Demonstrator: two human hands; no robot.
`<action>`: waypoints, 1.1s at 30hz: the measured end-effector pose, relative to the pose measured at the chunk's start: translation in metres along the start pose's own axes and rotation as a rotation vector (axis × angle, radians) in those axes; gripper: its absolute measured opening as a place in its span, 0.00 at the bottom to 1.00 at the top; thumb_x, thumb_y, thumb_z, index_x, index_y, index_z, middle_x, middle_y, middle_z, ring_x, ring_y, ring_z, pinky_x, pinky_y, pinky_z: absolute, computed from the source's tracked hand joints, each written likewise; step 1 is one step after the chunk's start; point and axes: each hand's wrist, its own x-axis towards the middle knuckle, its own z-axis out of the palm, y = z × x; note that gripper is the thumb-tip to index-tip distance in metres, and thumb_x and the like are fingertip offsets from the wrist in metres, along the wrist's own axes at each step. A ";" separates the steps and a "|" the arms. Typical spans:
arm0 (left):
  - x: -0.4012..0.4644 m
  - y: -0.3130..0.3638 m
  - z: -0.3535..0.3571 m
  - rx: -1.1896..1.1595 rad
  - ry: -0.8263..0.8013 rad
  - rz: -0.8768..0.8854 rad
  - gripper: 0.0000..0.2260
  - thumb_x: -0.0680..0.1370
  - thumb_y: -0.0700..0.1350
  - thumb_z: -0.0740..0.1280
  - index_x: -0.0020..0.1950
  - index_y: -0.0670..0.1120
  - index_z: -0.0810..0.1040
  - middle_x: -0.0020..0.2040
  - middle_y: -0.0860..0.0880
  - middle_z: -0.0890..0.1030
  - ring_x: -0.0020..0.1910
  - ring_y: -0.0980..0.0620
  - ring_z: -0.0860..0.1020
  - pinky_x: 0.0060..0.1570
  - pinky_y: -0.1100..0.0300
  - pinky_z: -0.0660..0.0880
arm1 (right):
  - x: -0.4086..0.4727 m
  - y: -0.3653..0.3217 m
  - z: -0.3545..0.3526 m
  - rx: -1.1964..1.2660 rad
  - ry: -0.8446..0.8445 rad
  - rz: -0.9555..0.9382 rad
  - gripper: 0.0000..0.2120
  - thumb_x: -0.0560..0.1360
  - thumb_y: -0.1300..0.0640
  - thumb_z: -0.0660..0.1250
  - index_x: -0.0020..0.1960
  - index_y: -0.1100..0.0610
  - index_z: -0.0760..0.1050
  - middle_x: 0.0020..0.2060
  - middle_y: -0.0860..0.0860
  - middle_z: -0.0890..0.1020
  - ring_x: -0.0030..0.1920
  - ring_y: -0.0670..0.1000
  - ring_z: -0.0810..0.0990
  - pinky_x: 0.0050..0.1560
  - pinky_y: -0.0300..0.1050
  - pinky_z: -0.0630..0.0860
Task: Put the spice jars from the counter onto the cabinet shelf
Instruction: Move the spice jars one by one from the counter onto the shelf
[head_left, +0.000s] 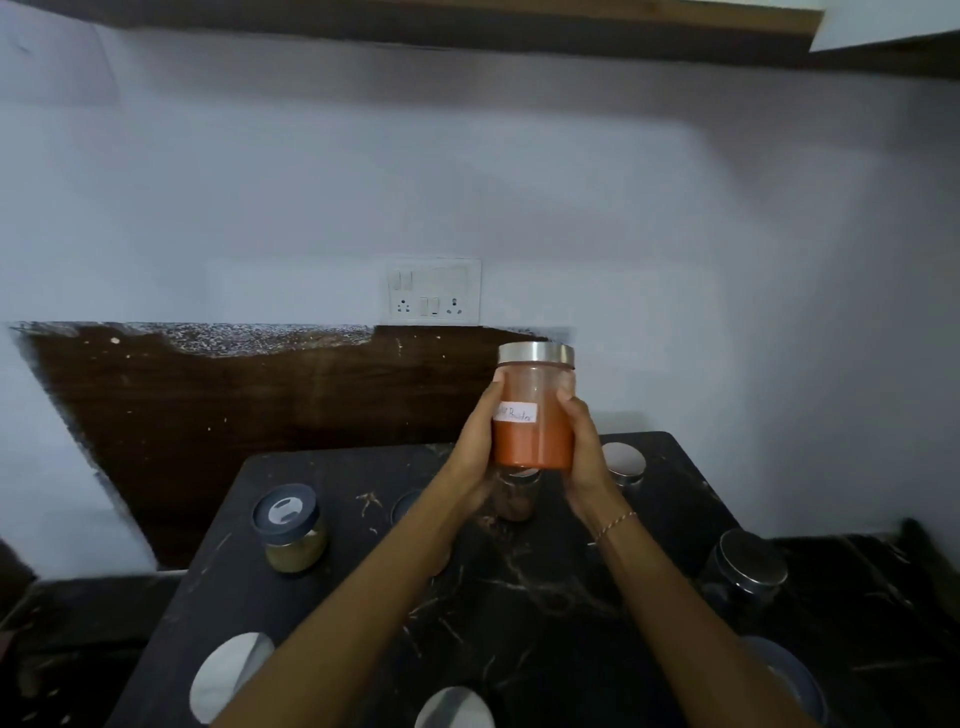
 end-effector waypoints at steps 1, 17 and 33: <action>0.000 0.004 -0.002 0.009 0.000 -0.001 0.17 0.78 0.58 0.55 0.59 0.52 0.73 0.52 0.47 0.81 0.49 0.51 0.81 0.44 0.57 0.80 | 0.002 -0.001 -0.001 -0.027 -0.004 0.001 0.17 0.67 0.38 0.63 0.53 0.41 0.69 0.52 0.48 0.78 0.50 0.51 0.80 0.37 0.40 0.79; -0.015 0.049 -0.053 0.066 0.115 0.241 0.16 0.79 0.48 0.57 0.67 0.51 0.66 0.59 0.47 0.76 0.58 0.49 0.77 0.49 0.58 0.78 | 0.030 -0.030 0.050 -0.603 -0.369 -0.309 0.42 0.67 0.49 0.74 0.72 0.42 0.52 0.57 0.36 0.68 0.52 0.35 0.72 0.45 0.27 0.71; -0.052 0.162 -0.127 0.447 0.244 0.408 0.22 0.76 0.36 0.64 0.69 0.50 0.65 0.65 0.45 0.73 0.62 0.48 0.75 0.57 0.55 0.77 | 0.066 -0.074 0.166 -0.623 -0.522 -0.485 0.44 0.68 0.53 0.74 0.74 0.47 0.50 0.70 0.49 0.67 0.66 0.50 0.70 0.59 0.44 0.74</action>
